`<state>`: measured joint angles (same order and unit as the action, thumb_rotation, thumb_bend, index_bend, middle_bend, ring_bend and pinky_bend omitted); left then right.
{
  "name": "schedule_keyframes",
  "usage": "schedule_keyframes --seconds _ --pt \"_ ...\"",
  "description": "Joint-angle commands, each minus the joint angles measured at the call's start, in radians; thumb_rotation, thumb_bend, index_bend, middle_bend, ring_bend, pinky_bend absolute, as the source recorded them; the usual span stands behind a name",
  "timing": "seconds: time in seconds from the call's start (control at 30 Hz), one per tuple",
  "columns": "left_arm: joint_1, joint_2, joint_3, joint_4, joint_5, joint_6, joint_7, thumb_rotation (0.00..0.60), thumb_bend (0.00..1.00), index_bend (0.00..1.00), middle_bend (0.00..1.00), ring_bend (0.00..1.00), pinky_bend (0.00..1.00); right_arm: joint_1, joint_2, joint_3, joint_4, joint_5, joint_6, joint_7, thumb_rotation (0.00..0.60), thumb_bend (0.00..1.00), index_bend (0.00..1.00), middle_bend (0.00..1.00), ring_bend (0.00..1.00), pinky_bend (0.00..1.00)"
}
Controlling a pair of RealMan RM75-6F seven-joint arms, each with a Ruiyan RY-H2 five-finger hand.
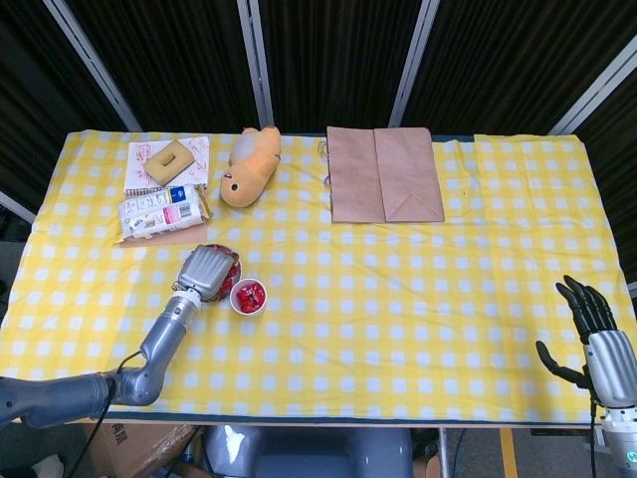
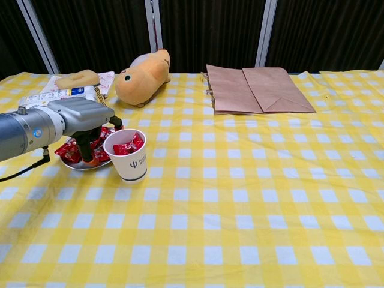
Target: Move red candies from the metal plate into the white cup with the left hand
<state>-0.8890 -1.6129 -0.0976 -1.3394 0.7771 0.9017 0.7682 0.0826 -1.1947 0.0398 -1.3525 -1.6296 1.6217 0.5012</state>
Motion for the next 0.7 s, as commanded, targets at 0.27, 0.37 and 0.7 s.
schedule_keyframes --seconds 0.27,0.37,0.7 --pt "0.0 0.003 0.014 0.002 0.004 -0.007 -0.007 0.6 0.28 0.38 0.99 1.0 0.99 0.0 0.0 0.0 0.0 0.001 -0.002 0.001 0.6 0.42 0.0 0.0 0.0 0.0" --pt "0.002 0.004 0.018 0.002 0.006 -0.008 -0.013 0.6 0.29 0.39 0.99 1.0 0.99 -0.001 0.001 0.0 -0.002 0.001 0.0 0.0 0.6 0.42 0.0 0.0 0.0 0.0" --pt "0.009 0.005 0.033 -0.001 0.024 -0.008 -0.031 0.6 0.33 0.44 0.99 1.0 0.99 -0.001 -0.001 0.002 -0.001 0.0 0.003 0.0 0.6 0.42 0.0 0.0 0.0 0.0"
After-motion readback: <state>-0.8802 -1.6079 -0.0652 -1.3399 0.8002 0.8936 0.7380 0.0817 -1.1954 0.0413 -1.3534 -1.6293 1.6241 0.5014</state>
